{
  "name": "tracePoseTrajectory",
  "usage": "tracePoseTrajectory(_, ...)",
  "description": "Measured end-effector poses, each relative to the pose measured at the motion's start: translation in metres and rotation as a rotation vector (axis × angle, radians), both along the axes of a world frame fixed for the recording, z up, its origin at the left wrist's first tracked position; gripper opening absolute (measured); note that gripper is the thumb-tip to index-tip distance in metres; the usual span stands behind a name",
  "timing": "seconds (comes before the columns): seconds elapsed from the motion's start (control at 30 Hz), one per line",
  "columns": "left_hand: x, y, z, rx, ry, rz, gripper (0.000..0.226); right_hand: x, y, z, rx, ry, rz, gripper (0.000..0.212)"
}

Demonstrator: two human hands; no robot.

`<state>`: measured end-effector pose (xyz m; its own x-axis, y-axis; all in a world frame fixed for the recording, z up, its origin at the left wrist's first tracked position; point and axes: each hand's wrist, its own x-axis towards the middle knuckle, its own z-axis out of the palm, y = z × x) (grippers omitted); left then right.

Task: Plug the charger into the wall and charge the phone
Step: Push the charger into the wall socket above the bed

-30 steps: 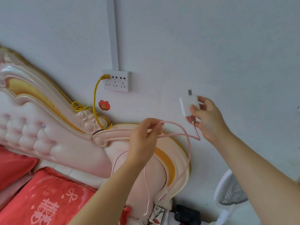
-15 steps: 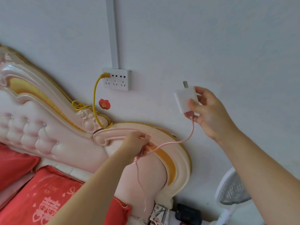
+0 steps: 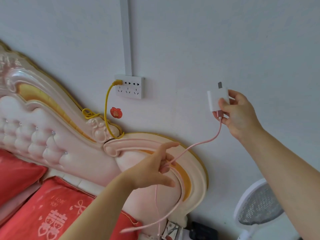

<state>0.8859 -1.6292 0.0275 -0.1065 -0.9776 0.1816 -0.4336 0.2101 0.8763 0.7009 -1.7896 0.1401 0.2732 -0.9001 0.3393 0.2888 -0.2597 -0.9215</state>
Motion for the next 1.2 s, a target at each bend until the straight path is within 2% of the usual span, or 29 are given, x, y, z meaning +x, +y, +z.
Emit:
tracePoseTrajectory(0.07, -0.001, 0.000, 0.000, -0.128, -0.075, 0.088, 0.070, -0.004, -0.004, -0.002, 0.017, -0.004, -0.012, 0.030)
tracePoseTrajectory(0.13, -0.004, -0.002, 0.003, -0.265, -0.005, 0.210, 0.042, -0.007, -0.006, -0.005, 0.021, 0.002, -0.012, 0.029)
tracePoseTrajectory(0.2, -0.006, -0.003, 0.005, -0.305, 0.203, 0.286, 0.029, -0.007, -0.006, -0.008, 0.018, 0.007, -0.006, 0.030)
tracePoseTrajectory(0.37, 0.005, -0.006, 0.014, -0.233, 0.873, 0.416, 0.024, -0.013, -0.005, -0.010, 0.021, 0.019, -0.010, 0.035)
tracePoseTrajectory(0.43, 0.015, -0.008, 0.018, -0.202, 1.017, 0.535, 0.025, -0.016, -0.004, -0.009, 0.021, 0.014, -0.009, 0.034)
tracePoseTrajectory(0.5, 0.024, -0.010, 0.016, -0.136, 1.027, 0.667, 0.030, -0.019, -0.003, -0.006, 0.016, 0.001, -0.010, 0.032)
tracePoseTrajectory(0.6, 0.030, -0.015, -0.001, 0.017, 0.919, 0.798, 0.027, -0.020, 0.003, -0.001, 0.009, -0.028, 0.000, 0.033)
tracePoseTrajectory(0.77, 0.010, -0.033, -0.052, 0.399, 0.407, 0.871, 0.024, -0.011, 0.023, 0.011, 0.058, -0.143, 0.198, 0.037)
tracePoseTrajectory(0.83, 0.002, -0.040, -0.070, 0.570, 0.361, 0.853, 0.021, -0.009, 0.033, 0.018, 0.053, -0.159, 0.294, 0.036)
tracePoseTrajectory(0.93, -0.001, -0.047, -0.085, 0.719, 0.541, 0.886, 0.021, -0.009, 0.046, 0.024, -0.002, -0.132, 0.395, 0.035)
tracePoseTrajectory(1.1, -0.011, -0.055, -0.100, 0.697, 0.629, 0.892, 0.019, -0.016, 0.053, 0.025, -0.048, -0.076, 0.407, 0.034)
tracePoseTrajectory(1.13, -0.012, -0.054, -0.104, 0.704, 0.695, 0.910, 0.021, -0.018, 0.053, 0.024, -0.043, -0.066, 0.412, 0.035)
tracePoseTrajectory(1.2, -0.010, -0.053, -0.114, 0.699, 0.959, 0.979, 0.026, -0.023, 0.052, 0.023, -0.033, -0.050, 0.429, 0.038)
